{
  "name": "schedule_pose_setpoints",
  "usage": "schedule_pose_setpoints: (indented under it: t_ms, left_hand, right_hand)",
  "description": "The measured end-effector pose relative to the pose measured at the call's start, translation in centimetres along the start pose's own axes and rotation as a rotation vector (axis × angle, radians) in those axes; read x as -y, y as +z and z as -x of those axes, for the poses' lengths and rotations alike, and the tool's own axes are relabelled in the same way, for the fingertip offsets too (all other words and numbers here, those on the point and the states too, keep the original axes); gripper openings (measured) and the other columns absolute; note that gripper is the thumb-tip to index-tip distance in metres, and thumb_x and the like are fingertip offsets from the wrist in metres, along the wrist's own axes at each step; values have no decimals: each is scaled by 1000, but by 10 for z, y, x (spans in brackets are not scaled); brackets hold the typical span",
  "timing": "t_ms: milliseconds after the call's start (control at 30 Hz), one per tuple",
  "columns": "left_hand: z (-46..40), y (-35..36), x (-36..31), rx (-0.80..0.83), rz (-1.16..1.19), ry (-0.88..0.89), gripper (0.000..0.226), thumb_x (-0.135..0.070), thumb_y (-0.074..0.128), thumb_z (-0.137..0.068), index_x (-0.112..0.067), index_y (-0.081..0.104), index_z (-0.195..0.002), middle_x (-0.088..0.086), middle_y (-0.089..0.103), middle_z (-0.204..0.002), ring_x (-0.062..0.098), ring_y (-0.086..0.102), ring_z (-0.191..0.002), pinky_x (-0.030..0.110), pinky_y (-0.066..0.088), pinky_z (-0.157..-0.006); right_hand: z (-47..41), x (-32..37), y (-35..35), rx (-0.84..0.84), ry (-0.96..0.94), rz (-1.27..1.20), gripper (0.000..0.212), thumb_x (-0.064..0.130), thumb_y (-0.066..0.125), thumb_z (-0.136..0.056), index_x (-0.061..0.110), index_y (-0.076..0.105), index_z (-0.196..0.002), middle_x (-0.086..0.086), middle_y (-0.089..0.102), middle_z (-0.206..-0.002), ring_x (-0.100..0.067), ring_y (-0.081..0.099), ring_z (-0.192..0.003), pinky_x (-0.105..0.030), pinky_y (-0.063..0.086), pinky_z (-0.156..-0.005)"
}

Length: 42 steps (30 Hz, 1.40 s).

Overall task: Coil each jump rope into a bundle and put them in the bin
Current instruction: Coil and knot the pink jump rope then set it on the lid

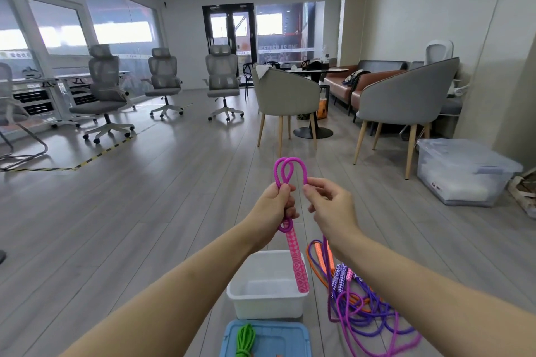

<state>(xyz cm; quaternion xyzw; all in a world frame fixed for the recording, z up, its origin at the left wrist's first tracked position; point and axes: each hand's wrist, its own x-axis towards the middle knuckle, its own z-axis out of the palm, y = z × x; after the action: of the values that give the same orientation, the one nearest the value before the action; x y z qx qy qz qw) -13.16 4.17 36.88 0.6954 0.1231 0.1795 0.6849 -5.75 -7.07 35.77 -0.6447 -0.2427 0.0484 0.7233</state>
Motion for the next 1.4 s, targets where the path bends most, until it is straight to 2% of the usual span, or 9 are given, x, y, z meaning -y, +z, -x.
schedule_pose_setpoints:
  t_ms: [133, 300, 633, 767, 900, 1033, 1167, 1267, 1400]
  left_hand:
    - [1, 4, 1, 25, -72, 64, 33, -23, 30, -113, -1, 52, -123, -2, 40, -71, 10, 41, -63, 35, 45, -77]
    - [-2, 5, 8, -2, -44, 81, 28, -24, 29, -113, -9, 52, -106, -5, 42, -68, 10, 39, -62, 30, 39, -66]
    - [-5, 16, 10, -103, -82, 49, 31, -29, 32, -112, -11, 57, -106, 5, 51, -78, 17, 45, -69, 34, 41, -69]
    - [-19, 0, 7, -211, 115, -5, 28, -31, 34, -112, -13, 52, -102, 4, 48, -81, 18, 46, -73, 35, 43, -75]
    - [-26, -17, 0, -258, 457, -37, 26, -28, 33, -112, -12, 50, -102, 5, 60, -84, 21, 59, -80, 39, 48, -82]
    - [-34, -37, -11, -283, 690, 10, 28, -28, 31, -112, -14, 47, -94, 0, 49, -68, 16, 50, -58, 33, 47, -70]
    - [-37, -59, -14, -212, 651, 5, 29, -33, 31, -112, -17, 47, -93, -5, 41, -63, 10, 36, -43, 26, 43, -52]
    - [-30, -57, -18, -78, 540, -46, 28, -32, 34, -111, -16, 48, -94, -5, 41, -65, 9, 33, -45, 23, 37, -48]
    - [-16, -40, -14, 25, 159, -61, 27, -30, 35, -111, -12, 52, -100, 2, 56, -76, 16, 57, -62, 30, 50, -57]
  right_hand:
    - [-1, 1, 3, -38, 22, -65, 10, 21, 80, -89, 14, 73, -88, 0, 68, -73, -12, 60, -66, -22, 47, -56]
    - [2, 5, 10, 43, 8, -24, 14, 4, 65, -96, 13, 76, -95, 7, 66, -66, -1, 59, -55, -18, 48, -55]
    - [0, 2, 3, 41, 144, -13, 21, 14, 77, -91, 10, 57, -95, -10, 65, -77, -19, 65, -59, -32, 56, -59]
    - [8, 8, 4, 249, 106, 71, 7, 12, 68, -97, 9, 67, -102, -10, 69, -78, -17, 60, -55, -31, 47, -49]
    - [14, 10, -2, 597, 60, 285, 24, 8, 65, -97, 14, 69, -120, 0, 62, -75, -7, 55, -51, -18, 43, -51]
    - [15, 0, -18, 868, 45, 483, 35, 16, 63, -100, 30, 64, -132, 2, 69, -83, -10, 56, -61, -26, 47, -59]
    - [-3, -1, -33, 762, -4, 550, 14, 26, 65, -100, 30, 72, -112, 1, 72, -82, -5, 58, -65, -24, 47, -64]
    - [-15, -7, -42, 607, -78, 605, 8, 31, 68, -98, 28, 74, -94, 3, 69, -75, -6, 54, -66, -34, 47, -69]
    - [-16, -5, -36, 501, -238, 584, 7, 29, 74, -94, 28, 78, -98, 7, 64, -86, -11, 58, -76, -31, 49, -73]
